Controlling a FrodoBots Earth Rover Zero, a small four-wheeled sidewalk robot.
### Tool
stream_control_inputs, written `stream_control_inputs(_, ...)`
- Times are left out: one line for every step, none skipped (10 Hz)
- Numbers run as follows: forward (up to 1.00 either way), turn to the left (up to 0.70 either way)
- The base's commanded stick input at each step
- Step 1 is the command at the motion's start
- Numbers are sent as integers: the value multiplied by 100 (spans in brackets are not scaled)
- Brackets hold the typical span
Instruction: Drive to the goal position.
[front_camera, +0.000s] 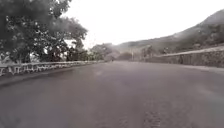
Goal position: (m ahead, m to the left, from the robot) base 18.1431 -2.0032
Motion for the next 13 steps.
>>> stream_control_inputs(70, 0)
stream_control_inputs(70, 0)
stream_control_inputs(70, 0)
stream_control_inputs(70, 0)
stream_control_inputs(70, 0)
stream_control_inputs(70, 0)
stream_control_inputs(70, 0)
stream_control_inputs(70, 0)
stream_control_inputs(70, 0)
stream_control_inputs(70, 0)
stream_control_inputs(70, 0)
stream_control_inputs(70, 0)
stream_control_inputs(70, 0)
